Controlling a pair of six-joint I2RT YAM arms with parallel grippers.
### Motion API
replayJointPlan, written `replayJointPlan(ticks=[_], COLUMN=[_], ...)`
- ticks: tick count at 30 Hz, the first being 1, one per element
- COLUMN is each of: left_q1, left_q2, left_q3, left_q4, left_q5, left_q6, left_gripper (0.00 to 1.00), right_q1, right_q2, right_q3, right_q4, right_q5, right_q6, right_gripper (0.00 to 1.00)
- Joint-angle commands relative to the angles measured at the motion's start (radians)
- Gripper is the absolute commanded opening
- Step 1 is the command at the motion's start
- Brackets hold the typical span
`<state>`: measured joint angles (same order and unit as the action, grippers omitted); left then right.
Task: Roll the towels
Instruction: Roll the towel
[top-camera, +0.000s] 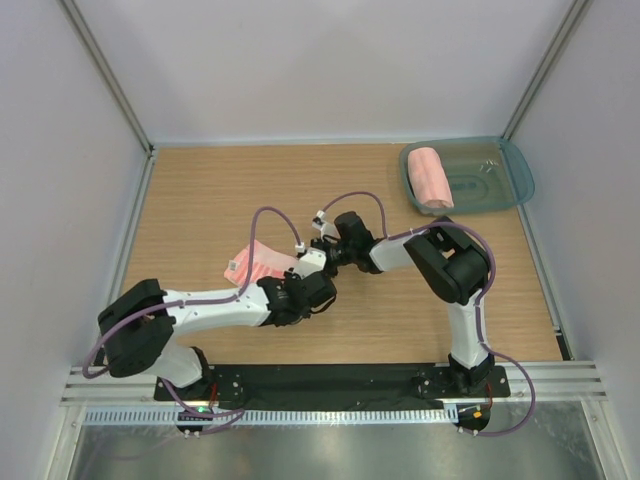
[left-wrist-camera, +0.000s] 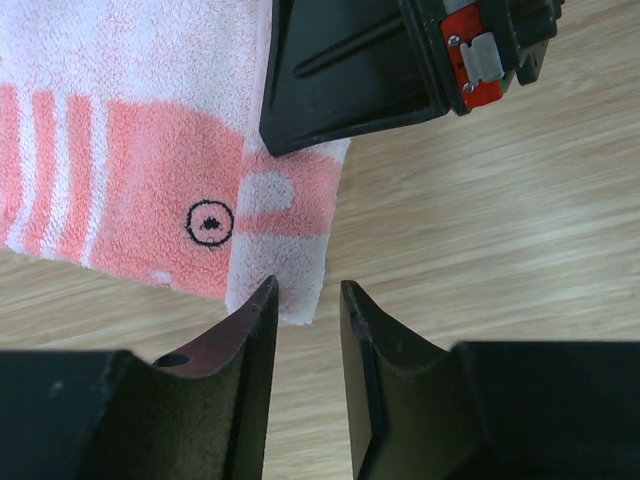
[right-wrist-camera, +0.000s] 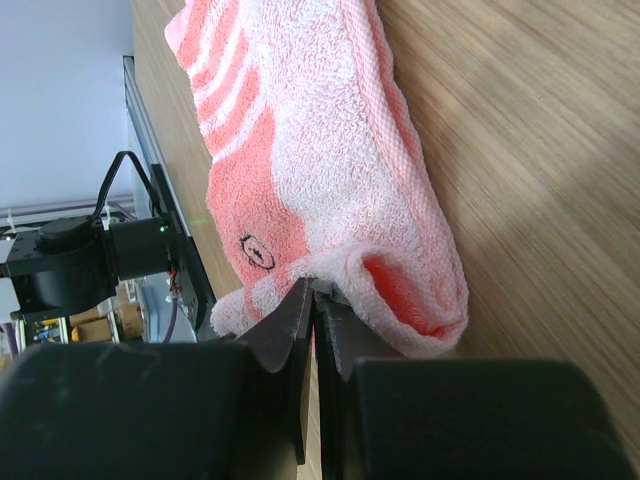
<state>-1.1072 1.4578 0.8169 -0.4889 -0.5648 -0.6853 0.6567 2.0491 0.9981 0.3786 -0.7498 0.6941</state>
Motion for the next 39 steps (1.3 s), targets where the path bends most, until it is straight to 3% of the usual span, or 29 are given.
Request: replayJointPlan(ticks=[1, 13, 24, 31, 39], left_q1=[-0.005, -0.005, -0.005, -0.003, -0.003], left_q2=[0.036, 0.104, 0.177, 0.199, 0.17], left_q3=[0.042, -0.024, -0.104, -0.111, -0.032], left_q4=[0.049, 0.05, 0.085, 0.092, 0.095], left_q5=[-0.069, -0.096, -0.072, -0.057, 0.101], left_q6=[0.041, -0.031, -0.151, -0.166, -0.135], left_gripper=[0.34, 0.44, 0.43, 0.16, 0.07], right_q1=[-0.011, -0.015, -0.019, -0.037, -0.109], right_q2=[0.045, 0.057, 0.065, 0.049, -0.067], right_q3=[0.004, 0.022, 0.03, 0.03, 0.03], right_q4=[-0.083, -0.115, -0.129, -0.141, -0.268], right_q5=[0.107, 0.104, 0.104, 0.102, 0.159], right_q6=[-0.061, -0.076, -0.085, -0.084, -0.136], right_gripper=[0.1, 0.09, 0.09, 0.09, 0.11])
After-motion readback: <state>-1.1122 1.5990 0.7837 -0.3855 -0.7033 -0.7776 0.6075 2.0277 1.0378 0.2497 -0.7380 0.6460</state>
